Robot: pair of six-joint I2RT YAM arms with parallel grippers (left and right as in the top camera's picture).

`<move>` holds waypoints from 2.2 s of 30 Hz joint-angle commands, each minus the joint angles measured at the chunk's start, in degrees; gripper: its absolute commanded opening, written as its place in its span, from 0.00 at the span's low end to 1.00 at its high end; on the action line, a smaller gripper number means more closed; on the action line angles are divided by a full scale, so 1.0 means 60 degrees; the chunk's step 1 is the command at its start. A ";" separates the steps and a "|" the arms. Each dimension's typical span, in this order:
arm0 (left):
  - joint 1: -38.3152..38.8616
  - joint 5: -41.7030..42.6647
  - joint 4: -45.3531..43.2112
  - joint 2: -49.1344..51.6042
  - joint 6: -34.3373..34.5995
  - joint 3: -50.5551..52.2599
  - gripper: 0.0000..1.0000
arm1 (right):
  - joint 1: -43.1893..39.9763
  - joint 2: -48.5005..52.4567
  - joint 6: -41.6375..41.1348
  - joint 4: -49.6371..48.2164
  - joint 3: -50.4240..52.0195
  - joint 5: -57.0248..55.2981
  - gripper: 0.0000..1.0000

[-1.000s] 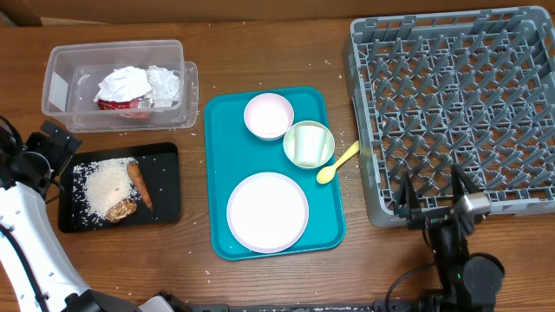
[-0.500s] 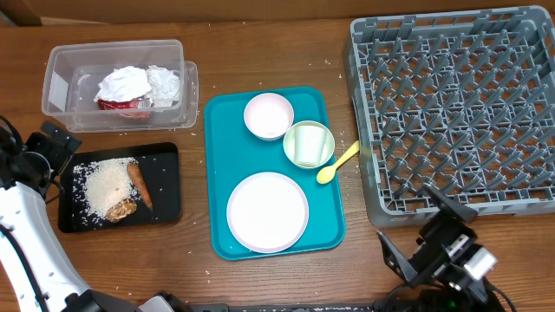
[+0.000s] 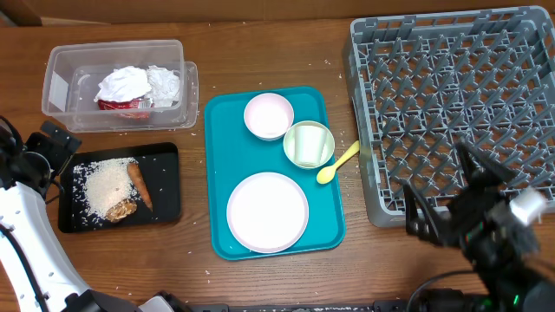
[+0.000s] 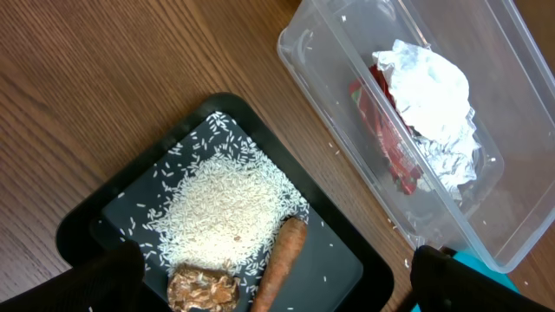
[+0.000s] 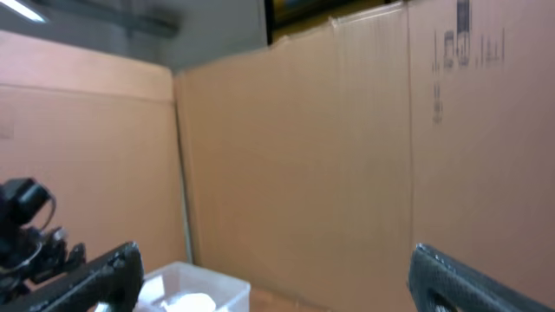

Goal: Sort waste into correct bins and load items into the dishwasher
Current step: 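Move the right gripper left over the pale green cup, then grasp the pale green cup rim with the right gripper and lift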

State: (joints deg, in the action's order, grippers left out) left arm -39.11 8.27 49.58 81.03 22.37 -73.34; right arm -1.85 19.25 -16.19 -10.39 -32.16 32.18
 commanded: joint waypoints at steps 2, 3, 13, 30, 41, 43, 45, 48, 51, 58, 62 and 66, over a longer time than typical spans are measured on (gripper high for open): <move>-0.0025 -0.0058 -0.0015 0.0047 0.0098 -0.0051 1.00 | -0.0007 0.2943 0.1552 0.3264 -0.3115 0.1188 1.00; -0.0025 -0.0058 -0.0015 0.0047 0.0098 -0.0051 1.00 | -0.0004 0.3956 0.1927 0.4736 -0.4266 0.1341 1.00; -0.0025 -0.0058 -0.0015 0.0047 0.0098 -0.0051 1.00 | 0.1231 1.0029 0.4750 1.2466 -1.1114 0.0441 1.00; -0.0025 -0.0058 -0.0015 0.0047 0.0098 -0.0051 1.00 | 0.4160 1.5191 0.4492 1.2557 -1.2757 -0.1851 1.00; -0.0025 -0.0058 -0.0015 0.0047 0.0098 -0.0051 1.00 | 0.4306 1.6925 0.4947 1.3391 -1.2757 -0.3497 1.00; -0.0025 -0.0058 -0.0015 0.0047 0.0095 -0.0051 1.00 | 0.4309 1.7056 0.5253 1.3500 -1.2757 -0.3406 1.00; -0.0025 -0.0058 -0.0015 0.0047 0.0095 -0.0051 1.00 | 0.4309 1.7139 0.5745 1.3493 -1.2757 -0.3078 1.00; -0.0025 -0.0058 -0.0015 0.0047 0.0095 -0.0051 1.00 | 0.4309 1.7289 0.6390 1.3486 -1.2757 -0.2667 1.00; -0.0025 -0.0058 -0.0015 0.0047 0.0098 -0.0051 1.00 | 0.4309 1.7420 0.6422 1.3504 -1.2754 -0.2656 0.99; -0.0025 -0.0058 -0.0015 0.0047 0.0095 -0.0051 1.00 | 0.4317 1.7511 0.6455 1.3621 -1.2692 -0.2342 0.92; -0.0025 -0.0058 -0.0015 0.0047 0.0098 -0.0051 1.00 | 0.4317 1.7511 0.6459 1.3905 -1.2692 -0.2346 0.78; -0.0025 -0.0058 -0.0015 0.0047 0.0095 -0.0051 1.00 | 0.4317 1.7511 0.6455 1.4225 -1.2706 -0.2350 0.73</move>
State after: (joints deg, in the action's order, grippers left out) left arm -39.11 8.27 49.58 81.14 22.37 -73.34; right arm 24.03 124.27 22.24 74.35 -107.31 17.19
